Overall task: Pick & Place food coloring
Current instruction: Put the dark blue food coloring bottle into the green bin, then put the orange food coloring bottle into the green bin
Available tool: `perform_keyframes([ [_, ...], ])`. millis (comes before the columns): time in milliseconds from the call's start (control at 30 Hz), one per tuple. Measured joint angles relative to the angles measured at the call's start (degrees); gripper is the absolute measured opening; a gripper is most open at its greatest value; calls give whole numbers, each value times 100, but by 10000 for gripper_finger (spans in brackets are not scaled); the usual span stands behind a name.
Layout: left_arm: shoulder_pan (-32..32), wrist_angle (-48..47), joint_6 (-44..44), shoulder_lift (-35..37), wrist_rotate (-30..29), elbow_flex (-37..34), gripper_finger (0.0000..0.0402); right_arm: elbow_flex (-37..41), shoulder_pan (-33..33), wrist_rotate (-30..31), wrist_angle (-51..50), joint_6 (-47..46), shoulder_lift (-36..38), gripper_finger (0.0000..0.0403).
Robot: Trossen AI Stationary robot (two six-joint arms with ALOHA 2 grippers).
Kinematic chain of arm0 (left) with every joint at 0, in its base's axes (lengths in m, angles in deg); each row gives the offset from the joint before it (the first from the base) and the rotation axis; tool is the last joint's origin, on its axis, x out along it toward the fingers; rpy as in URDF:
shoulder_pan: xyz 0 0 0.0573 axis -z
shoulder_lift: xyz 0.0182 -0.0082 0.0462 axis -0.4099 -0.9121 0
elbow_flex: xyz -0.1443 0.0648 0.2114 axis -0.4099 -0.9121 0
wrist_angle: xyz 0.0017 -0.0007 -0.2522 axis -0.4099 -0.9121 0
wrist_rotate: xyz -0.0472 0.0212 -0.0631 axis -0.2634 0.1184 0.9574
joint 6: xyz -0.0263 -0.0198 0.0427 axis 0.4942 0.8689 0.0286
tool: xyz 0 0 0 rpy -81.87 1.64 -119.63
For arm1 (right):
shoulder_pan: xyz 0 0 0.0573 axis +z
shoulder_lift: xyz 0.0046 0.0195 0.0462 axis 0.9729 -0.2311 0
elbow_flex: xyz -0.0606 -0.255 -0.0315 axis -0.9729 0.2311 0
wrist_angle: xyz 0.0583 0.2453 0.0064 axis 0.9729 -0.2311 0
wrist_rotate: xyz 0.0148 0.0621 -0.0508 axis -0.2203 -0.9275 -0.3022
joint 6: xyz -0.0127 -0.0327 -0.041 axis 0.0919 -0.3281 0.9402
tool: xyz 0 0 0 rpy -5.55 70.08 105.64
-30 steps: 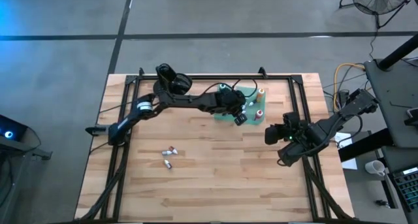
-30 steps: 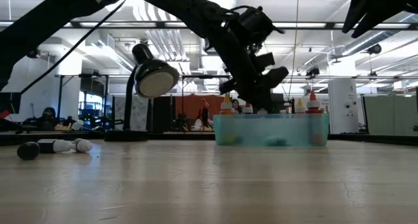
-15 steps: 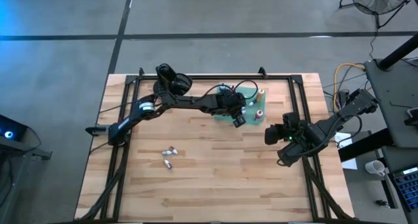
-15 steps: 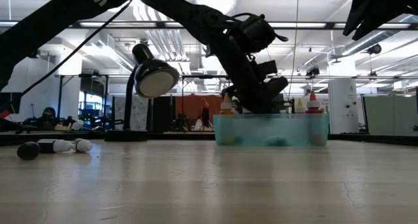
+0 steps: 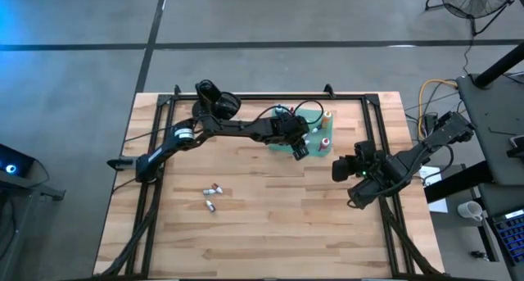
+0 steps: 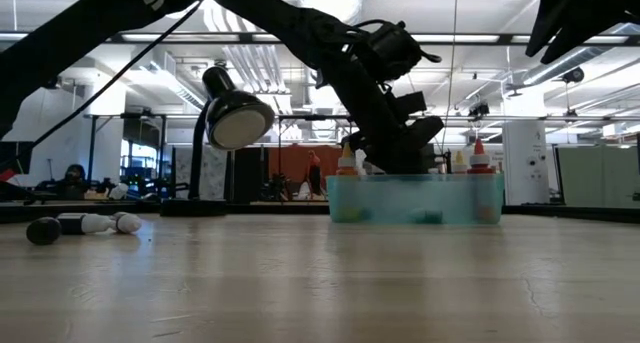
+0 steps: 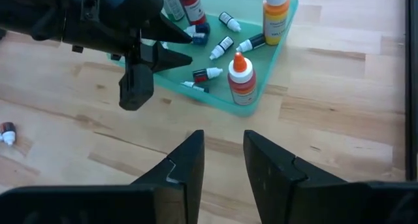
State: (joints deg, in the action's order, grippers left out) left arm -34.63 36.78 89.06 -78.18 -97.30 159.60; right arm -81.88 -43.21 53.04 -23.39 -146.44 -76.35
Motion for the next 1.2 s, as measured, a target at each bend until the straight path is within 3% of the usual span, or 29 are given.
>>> perform_keyframes([
  [367, 146, -411, -306, 804, -165, 4, 142, 1, 0, 11, -13, 184, 0, 94],
  [867, 379, -3559, -1, 1653, -193, -74, 142, 92, -366, 203, 247, 962, 2, 98],
  [1033, 537, -3651, 188, 2173, -194, -871, 142, 212, -709, 207, 995, 1886, 2, 102],
  [1200, 629, -3043, 932, 3180, -186, -2440, 142, 471, -1095, 174, 2085, 2870, 4, 105],
])
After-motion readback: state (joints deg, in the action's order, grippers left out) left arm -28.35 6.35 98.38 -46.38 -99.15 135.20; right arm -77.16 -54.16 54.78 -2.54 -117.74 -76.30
